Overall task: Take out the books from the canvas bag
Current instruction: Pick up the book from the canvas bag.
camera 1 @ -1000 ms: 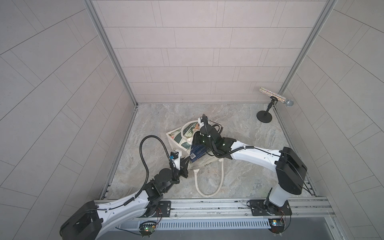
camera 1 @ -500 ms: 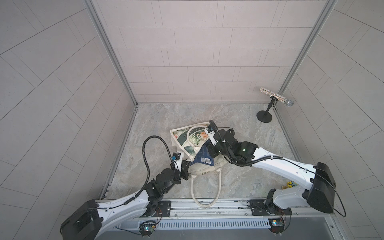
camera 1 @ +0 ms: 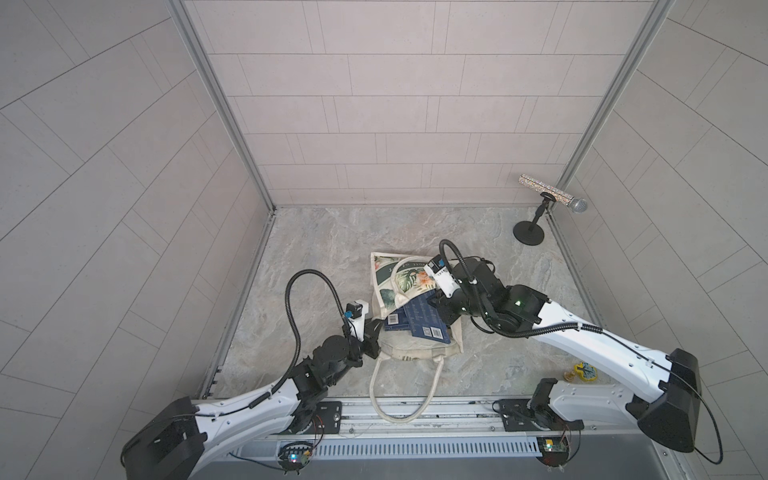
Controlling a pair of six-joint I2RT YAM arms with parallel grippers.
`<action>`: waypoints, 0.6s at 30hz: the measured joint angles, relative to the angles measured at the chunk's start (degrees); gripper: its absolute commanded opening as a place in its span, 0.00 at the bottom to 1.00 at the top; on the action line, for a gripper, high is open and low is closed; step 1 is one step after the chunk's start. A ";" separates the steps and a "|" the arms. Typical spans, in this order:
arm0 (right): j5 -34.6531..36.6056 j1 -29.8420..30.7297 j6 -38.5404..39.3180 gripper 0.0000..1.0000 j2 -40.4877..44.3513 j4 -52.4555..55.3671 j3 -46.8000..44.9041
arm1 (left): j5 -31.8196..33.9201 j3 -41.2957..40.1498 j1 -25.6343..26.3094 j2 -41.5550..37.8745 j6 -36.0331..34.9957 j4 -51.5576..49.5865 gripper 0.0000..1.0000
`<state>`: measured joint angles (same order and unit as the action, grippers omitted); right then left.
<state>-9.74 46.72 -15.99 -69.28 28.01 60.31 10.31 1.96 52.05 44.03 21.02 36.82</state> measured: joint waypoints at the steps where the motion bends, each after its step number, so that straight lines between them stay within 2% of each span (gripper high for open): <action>1: -0.09 -0.50 0.04 0.00 -0.76 0.39 0.74 | 0.13 0.00 0.00 -0.07 0.02 0.04 0.00; 10: -0.57 -4.00 2.84 0.00 -15.54 1.60 14.21 | 2.60 0.90 -0.37 -0.22 -0.02 1.05 0.00; 15: -0.13 -2.95 5.66 0.00 -22.71 4.39 22.12 | 3.91 0.94 -0.55 -0.20 0.00 0.42 0.00; 18: 0.94 -0.70 7.17 0.00 -22.99 6.43 23.56 | 4.11 0.96 -0.55 -0.09 0.07 -0.28 0.00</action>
<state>-8.80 46.02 -8.82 -92.27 34.44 83.88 14.41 2.92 51.51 43.94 21.08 36.53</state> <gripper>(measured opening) 0.109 0.063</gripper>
